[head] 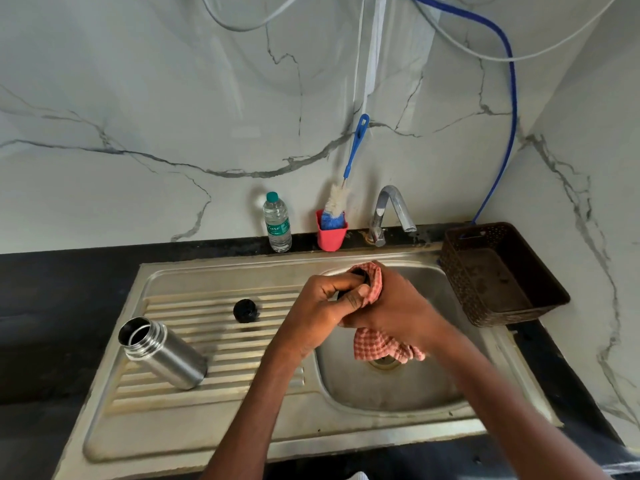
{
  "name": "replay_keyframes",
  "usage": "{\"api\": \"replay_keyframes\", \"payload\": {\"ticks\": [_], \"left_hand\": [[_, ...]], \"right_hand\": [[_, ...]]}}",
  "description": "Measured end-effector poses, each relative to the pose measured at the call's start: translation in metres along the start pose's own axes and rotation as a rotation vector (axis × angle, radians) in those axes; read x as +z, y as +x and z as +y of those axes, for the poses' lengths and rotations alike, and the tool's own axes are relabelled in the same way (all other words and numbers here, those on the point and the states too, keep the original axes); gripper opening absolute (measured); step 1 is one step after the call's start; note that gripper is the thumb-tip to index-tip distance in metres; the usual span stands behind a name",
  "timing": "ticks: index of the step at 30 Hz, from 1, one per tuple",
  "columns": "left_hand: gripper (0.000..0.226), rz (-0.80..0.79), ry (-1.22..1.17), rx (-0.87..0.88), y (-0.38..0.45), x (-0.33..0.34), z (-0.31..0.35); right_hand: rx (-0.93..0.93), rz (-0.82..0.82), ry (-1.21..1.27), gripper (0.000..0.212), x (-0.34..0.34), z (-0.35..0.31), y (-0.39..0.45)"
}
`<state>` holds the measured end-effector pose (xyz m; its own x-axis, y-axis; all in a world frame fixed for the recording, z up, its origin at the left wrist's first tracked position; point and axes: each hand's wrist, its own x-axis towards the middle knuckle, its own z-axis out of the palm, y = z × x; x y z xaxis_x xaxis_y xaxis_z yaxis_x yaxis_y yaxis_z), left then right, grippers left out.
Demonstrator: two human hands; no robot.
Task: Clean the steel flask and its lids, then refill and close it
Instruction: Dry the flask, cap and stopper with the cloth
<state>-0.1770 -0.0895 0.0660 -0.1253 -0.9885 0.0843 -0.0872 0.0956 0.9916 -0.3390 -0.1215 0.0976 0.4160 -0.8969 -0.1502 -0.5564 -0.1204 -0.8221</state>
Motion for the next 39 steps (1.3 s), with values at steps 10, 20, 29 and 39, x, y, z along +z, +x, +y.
{"api": "replay_keyframes", "payload": {"ticks": [10,20,29,39], "left_hand": [[0.029,-0.016,-0.065,-0.025,0.003,-0.013,0.004],[0.075,0.072,0.638,0.143,0.000,-0.023,-0.017],[0.102,0.071,-0.056,-0.312,-0.015,-0.017,-0.004],[0.115,0.013,-0.209,-0.201,-0.025,-0.001,0.009]], "right_hand": [[0.345,-0.492,1.174,0.062,-0.002,0.018,0.007],[0.275,-0.400,1.492,0.034,0.033,0.011,-0.010],[-0.081,0.336,0.197,0.075,0.037,0.005,-0.016],[0.133,-0.135,0.481,0.055,0.006,0.006,0.019]]}}
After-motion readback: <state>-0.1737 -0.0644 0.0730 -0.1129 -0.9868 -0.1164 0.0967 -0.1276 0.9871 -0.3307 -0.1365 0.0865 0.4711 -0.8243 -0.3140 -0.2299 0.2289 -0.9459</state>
